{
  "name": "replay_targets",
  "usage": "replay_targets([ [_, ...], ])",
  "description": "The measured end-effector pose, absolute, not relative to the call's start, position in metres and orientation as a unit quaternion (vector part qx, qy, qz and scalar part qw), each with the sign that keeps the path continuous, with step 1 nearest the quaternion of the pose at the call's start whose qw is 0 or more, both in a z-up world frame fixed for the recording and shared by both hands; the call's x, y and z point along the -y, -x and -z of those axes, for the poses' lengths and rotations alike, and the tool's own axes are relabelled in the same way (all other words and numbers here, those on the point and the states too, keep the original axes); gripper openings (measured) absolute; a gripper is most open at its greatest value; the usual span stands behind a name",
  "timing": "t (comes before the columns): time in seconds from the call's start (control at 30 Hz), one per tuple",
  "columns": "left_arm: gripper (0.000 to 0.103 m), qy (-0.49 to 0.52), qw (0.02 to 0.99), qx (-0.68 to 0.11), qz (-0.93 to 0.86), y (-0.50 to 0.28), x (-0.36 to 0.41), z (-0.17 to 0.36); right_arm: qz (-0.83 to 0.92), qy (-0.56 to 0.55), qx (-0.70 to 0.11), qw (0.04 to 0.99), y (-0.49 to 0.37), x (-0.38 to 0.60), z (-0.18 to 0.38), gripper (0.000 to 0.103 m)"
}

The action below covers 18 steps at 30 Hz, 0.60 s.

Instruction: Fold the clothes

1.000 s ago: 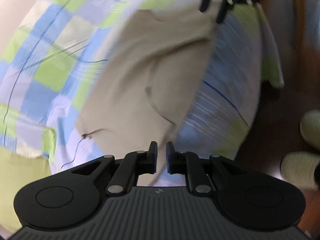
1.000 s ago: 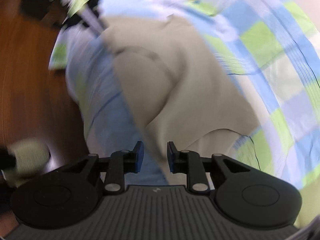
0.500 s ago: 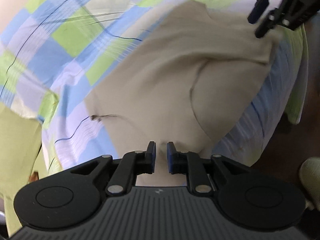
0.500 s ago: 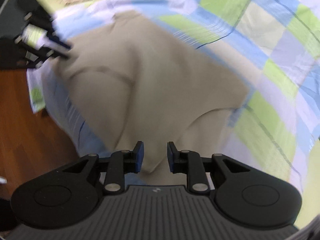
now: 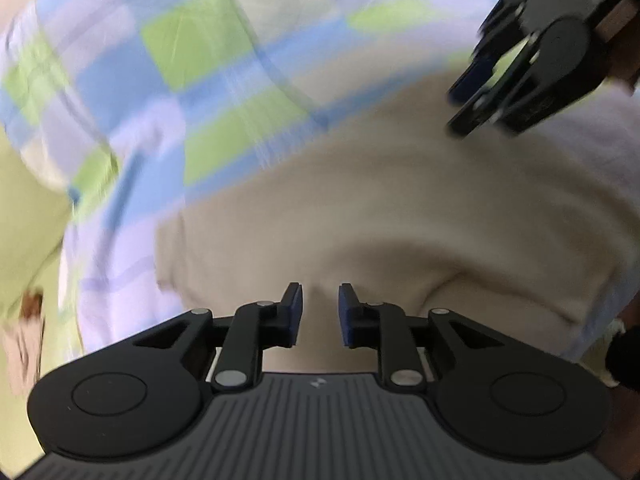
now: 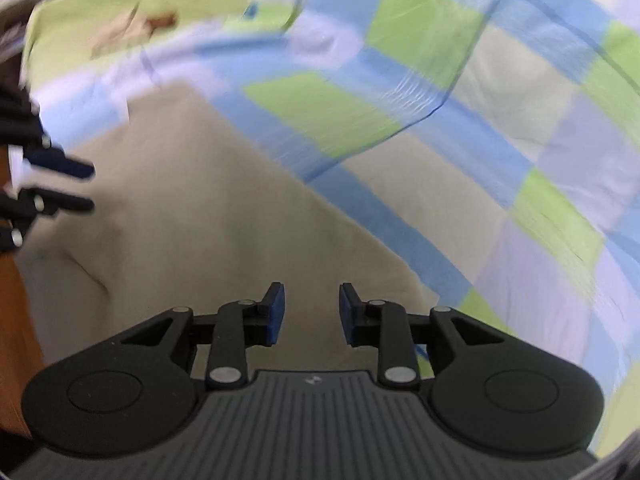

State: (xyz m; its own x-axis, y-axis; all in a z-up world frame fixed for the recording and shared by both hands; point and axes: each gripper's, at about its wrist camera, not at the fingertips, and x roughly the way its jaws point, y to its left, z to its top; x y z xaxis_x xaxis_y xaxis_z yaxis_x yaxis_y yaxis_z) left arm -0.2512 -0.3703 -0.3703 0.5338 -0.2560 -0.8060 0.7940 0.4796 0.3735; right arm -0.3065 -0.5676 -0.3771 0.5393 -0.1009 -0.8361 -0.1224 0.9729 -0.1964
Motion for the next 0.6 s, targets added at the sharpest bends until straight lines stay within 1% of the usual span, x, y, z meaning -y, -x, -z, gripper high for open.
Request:
replay_targets([
  [0.03, 0.026, -0.386, 0.787, -0.353, 0.326, 0.252, 0.371, 0.370, -0.024, 0.113, -0.486, 0.866, 0.305, 0.578, 0.378, 0.024],
  [0.07, 0.026, -0.367, 0.797, -0.370, 0.305, 0.256, 0.370, 0.359, -0.040, 0.107, -0.486, 0.866, 0.306, 0.585, 0.372, 0.024],
  [0.2, 0.026, -0.265, 0.836, -0.408, 0.254, 0.269, 0.386, 0.317, -0.124, 0.095, -0.472, 0.867, 0.308, 0.602, 0.345, 0.025],
  [0.3, 0.026, -0.219, 0.845, -0.423, 0.243, 0.274, 0.417, 0.320, -0.190, 0.115, -0.458, 0.861, 0.297, 0.604, 0.342, 0.027],
  [0.37, 0.027, -0.215, 0.833, -0.458, 0.223, 0.273, 0.432, 0.346, -0.212, 0.140, -0.467, 0.847, 0.284, 0.609, 0.353, 0.029],
  [0.4, 0.028, -0.217, 0.824, -0.480, 0.209, 0.272, 0.437, 0.361, -0.218, 0.155, -0.484, 0.833, 0.276, 0.616, 0.366, 0.029],
  [0.43, 0.028, -0.228, 0.823, -0.482, 0.196, 0.276, 0.440, 0.369, -0.228, 0.161, -0.496, 0.822, 0.270, 0.623, 0.373, 0.029],
  [0.47, 0.028, -0.226, 0.831, -0.471, 0.190, 0.281, 0.441, 0.364, -0.238, 0.158, -0.497, 0.820, 0.267, 0.627, 0.373, 0.029],
  [0.57, 0.028, -0.203, 0.851, -0.449, 0.180, 0.299, 0.438, 0.347, -0.261, 0.169, -0.467, 0.828, 0.269, 0.637, 0.348, 0.032],
  [0.6, 0.028, -0.197, 0.854, -0.451, 0.171, 0.313, 0.434, 0.343, -0.276, 0.182, -0.454, 0.828, 0.276, 0.638, 0.339, 0.036],
])
